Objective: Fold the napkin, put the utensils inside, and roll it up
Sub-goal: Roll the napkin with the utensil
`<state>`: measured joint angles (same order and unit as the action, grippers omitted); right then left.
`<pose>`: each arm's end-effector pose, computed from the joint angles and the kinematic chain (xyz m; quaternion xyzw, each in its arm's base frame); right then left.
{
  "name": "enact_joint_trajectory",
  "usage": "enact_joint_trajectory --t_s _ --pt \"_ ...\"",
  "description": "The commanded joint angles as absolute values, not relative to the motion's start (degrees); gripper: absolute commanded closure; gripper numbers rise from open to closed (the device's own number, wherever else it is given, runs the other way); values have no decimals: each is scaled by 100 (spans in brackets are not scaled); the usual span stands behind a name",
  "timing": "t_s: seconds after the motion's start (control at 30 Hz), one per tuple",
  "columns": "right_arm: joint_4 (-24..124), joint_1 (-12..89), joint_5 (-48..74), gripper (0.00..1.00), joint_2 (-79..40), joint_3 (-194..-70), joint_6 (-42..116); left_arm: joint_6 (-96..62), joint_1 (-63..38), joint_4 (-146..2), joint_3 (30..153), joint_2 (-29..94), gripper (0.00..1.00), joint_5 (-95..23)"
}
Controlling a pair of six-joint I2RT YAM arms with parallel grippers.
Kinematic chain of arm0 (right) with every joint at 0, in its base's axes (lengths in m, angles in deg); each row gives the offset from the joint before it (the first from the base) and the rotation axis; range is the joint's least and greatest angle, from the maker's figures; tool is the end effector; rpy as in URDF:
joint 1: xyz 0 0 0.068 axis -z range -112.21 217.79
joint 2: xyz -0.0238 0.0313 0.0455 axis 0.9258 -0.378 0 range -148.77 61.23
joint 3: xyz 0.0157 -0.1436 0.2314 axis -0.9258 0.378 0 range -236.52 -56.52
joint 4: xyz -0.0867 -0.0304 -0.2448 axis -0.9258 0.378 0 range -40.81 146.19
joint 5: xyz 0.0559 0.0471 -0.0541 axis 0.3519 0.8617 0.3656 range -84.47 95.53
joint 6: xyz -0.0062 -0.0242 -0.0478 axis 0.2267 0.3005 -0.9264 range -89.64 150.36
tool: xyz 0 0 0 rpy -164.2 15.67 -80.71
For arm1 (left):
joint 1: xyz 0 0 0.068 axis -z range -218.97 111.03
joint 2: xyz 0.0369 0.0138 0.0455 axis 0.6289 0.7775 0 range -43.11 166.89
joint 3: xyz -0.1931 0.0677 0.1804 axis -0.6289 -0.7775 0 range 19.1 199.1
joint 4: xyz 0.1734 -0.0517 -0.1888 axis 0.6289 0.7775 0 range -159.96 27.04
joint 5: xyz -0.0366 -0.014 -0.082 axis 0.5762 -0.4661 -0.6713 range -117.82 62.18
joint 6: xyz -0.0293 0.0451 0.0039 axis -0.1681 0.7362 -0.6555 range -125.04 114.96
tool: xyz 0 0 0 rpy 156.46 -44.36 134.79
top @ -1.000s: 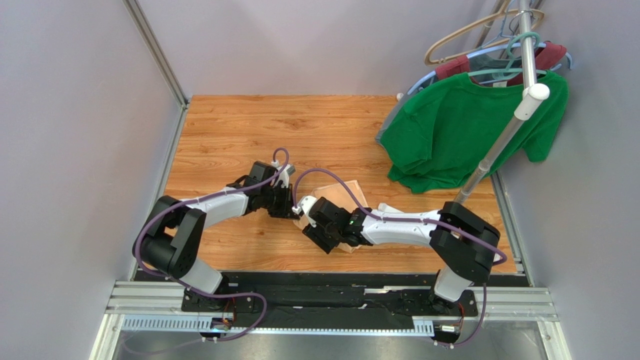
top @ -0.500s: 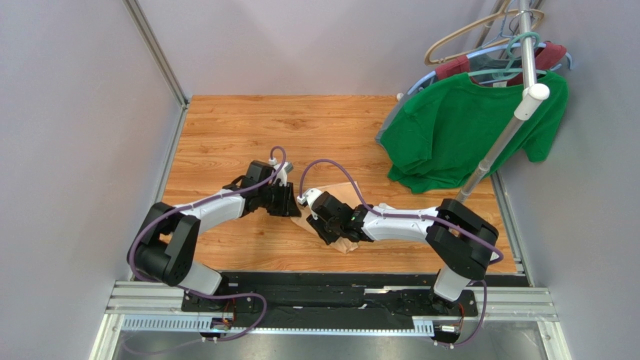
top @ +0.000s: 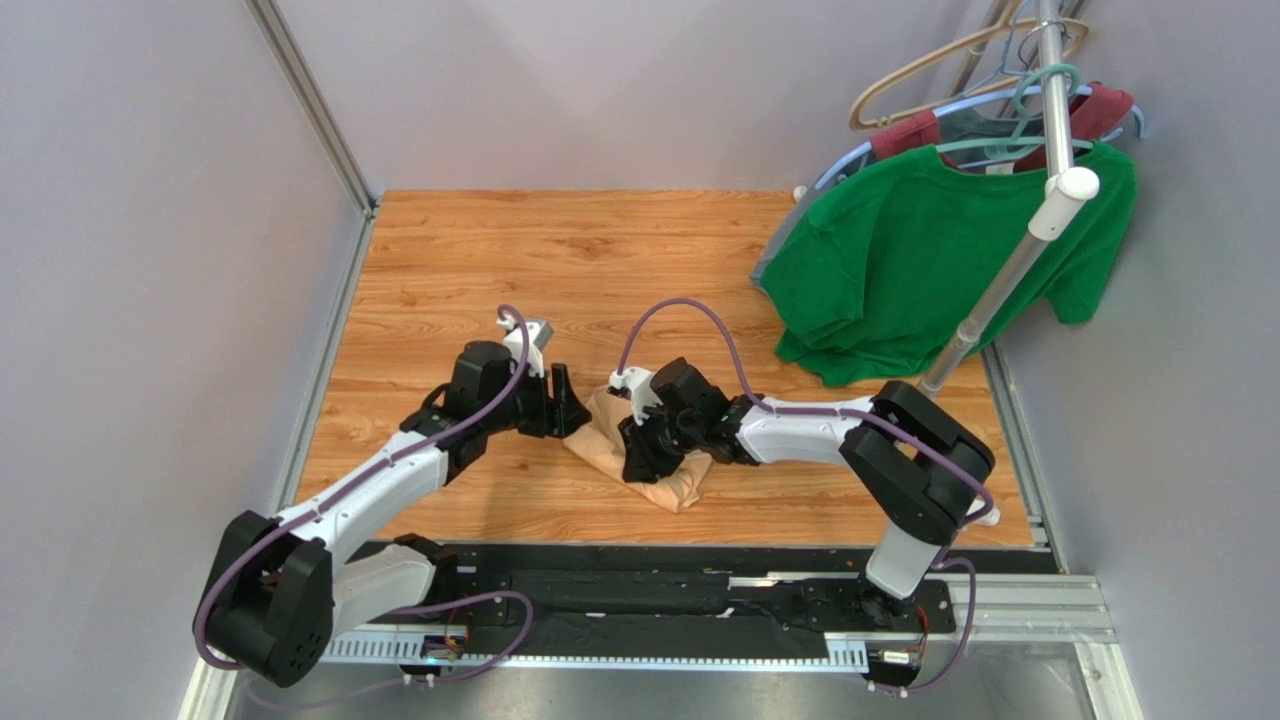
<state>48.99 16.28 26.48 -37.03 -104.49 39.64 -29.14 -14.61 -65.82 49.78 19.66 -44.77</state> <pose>0.1952 0.2658 0.1423 -0.3909 0.8399 0.3172 0.2030 0.2015 -0.1025 0.2050 0.0687 0.8820 -0.3034 0.3539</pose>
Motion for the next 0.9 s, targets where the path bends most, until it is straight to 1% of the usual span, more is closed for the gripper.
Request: enact_joint_trajectory --t_s 0.0,0.07,0.3,0.5,0.63,0.73,0.87 --pt "5736 1830 3496 86 -4291 -10389 3915 -2913 -1489 -6961 4749 1850 36 -4557" --pt "5903 1900 3707 86 -4353 -10529 3906 -2930 -1489 -7224 4644 1842 38 -4610" --pt "6422 2217 4164 86 -4661 -10960 3828 -2992 -1489 -7427 4380 1745 38 -4417" --pt "6686 2524 4630 89 -4924 -11145 3845 -3018 -1489 -7585 4310 1947 38 -4452" --pt "6844 2665 4885 88 -5056 -11285 3818 -3027 -1489 -7664 4292 2061 39 -4513" --pt "6993 2814 5061 89 -5267 -11435 3801 -3062 -1489 -7875 4292 2272 40 -4750" --pt "7055 2894 5193 89 -5452 -11514 3810 -3150 -1489 -8173 4266 2571 44 -5049"
